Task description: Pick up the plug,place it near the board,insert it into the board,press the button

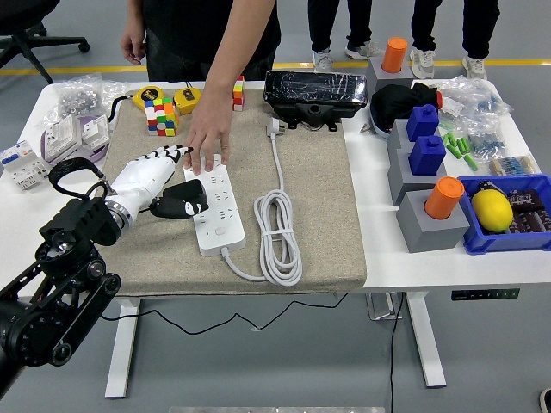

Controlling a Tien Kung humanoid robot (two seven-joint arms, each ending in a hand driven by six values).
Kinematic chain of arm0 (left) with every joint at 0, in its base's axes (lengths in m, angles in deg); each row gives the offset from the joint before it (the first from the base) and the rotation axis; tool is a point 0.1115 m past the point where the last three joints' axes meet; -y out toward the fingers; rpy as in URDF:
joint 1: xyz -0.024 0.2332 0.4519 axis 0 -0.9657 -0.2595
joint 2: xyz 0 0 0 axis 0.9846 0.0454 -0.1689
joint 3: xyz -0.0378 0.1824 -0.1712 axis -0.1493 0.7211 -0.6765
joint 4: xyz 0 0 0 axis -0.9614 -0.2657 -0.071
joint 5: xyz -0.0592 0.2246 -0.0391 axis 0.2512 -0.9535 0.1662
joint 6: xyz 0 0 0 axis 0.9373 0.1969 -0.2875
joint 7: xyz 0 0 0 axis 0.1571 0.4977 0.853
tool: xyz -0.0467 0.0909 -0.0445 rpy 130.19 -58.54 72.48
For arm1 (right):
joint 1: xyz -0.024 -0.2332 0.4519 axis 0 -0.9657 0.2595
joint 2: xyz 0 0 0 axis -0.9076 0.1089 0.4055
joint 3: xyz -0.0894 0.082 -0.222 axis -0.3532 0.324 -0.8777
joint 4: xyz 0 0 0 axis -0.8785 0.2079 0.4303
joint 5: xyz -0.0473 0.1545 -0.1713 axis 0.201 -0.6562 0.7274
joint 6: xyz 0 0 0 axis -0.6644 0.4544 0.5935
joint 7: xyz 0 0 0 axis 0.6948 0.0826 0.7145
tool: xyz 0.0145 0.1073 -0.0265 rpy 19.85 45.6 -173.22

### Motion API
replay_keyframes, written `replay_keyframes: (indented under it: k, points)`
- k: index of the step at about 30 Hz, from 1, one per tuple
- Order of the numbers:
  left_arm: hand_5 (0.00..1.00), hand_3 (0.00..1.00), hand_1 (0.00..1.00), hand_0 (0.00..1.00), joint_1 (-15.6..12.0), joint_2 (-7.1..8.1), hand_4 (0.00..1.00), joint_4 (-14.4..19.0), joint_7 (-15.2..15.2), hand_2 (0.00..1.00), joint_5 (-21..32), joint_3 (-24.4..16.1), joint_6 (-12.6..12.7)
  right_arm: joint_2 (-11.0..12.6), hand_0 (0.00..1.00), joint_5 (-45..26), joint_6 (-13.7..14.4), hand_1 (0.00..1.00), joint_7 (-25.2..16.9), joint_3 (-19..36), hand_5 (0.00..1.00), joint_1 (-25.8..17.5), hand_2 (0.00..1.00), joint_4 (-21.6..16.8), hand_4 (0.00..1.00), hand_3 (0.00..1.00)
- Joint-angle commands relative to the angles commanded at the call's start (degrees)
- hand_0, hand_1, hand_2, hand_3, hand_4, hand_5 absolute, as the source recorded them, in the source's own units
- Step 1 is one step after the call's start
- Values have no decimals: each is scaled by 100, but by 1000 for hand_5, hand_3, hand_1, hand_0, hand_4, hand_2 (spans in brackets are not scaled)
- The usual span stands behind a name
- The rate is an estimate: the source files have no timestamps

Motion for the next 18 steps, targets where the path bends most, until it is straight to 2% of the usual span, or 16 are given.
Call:
replay_keyframes:
  k: [4, 7, 8, 11, 13, 14, 18]
  points:
    - [472, 998, 998, 998, 18, -15, 998, -128, -33, 998, 0, 42, 5, 0, 763, -2, 2, 737, 3, 3, 998, -8, 737, 0, 998, 763]
    - [472, 998, 998, 998, 51, -39, 998, -328, -109, 998, 0, 95, 249, -1, 763, -11, 7, 737, -1, -11, 998, -8, 737, 0, 998, 763]
    - [428, 862, 852, 760, 57, -43, 998, -363, -124, 767, 0, 102, 302, -1, 763, -15, 8, 736, -3, -16, 998, -8, 737, 0, 998, 762]
    - [428, 862, 852, 760, 95, -86, 998, -592, -190, 767, 10, 117, 513, -2, 763, -11, 10, 736, 6, -20, 998, -12, 737, 0, 998, 762]
    - [428, 862, 852, 760, 113, -107, 998, -693, -206, 767, 4, 117, 568, -2, 763, -11, 12, 736, 11, -23, 998, -16, 737, 0, 998, 762]
    - [398, 718, 641, 490, 126, -114, 998, -741, -213, 593, 17, 119, 583, 0, 762, -13, 11, 736, 14, -26, 998, -17, 736, 0, 998, 763]
    - [398, 718, 641, 490, 180, -144, 998, -930, -250, 593, 64, 133, 639, 5, 762, -20, 13, 736, 23, -38, 998, -15, 736, 0, 998, 763]
